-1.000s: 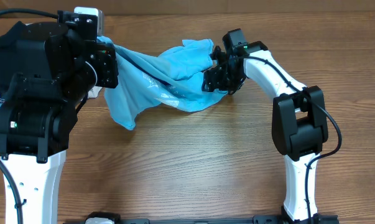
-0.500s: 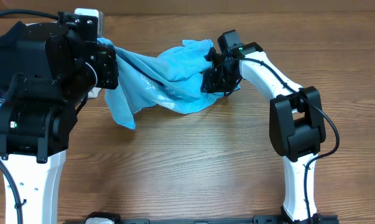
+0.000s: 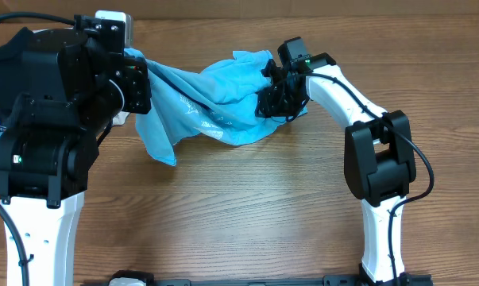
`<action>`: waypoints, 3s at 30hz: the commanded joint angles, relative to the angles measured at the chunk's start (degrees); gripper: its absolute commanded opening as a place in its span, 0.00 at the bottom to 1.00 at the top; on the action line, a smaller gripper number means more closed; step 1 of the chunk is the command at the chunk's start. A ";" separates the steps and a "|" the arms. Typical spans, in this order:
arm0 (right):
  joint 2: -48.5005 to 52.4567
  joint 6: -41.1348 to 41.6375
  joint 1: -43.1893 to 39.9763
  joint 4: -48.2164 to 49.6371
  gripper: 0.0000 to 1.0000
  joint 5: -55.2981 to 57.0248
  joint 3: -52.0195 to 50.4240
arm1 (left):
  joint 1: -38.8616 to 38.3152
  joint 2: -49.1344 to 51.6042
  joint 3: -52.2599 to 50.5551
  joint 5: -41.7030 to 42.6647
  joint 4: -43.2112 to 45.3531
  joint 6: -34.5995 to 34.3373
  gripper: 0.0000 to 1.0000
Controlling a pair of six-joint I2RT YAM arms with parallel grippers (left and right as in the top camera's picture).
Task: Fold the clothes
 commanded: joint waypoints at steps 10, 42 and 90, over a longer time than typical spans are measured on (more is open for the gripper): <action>0.17 0.24 -0.07 -1.44 0.48 -3.32 1.84 | -0.15 -0.46 0.48 -0.83 0.26 0.74 0.06; -1.57 0.24 0.50 -2.97 0.53 -7.02 2.97 | -0.15 -0.46 0.48 -0.83 0.24 0.74 0.06; 0.94 4.09 1.05 1.73 0.29 1.27 -1.92 | -0.15 -0.11 0.26 -0.83 -8.92 0.70 0.16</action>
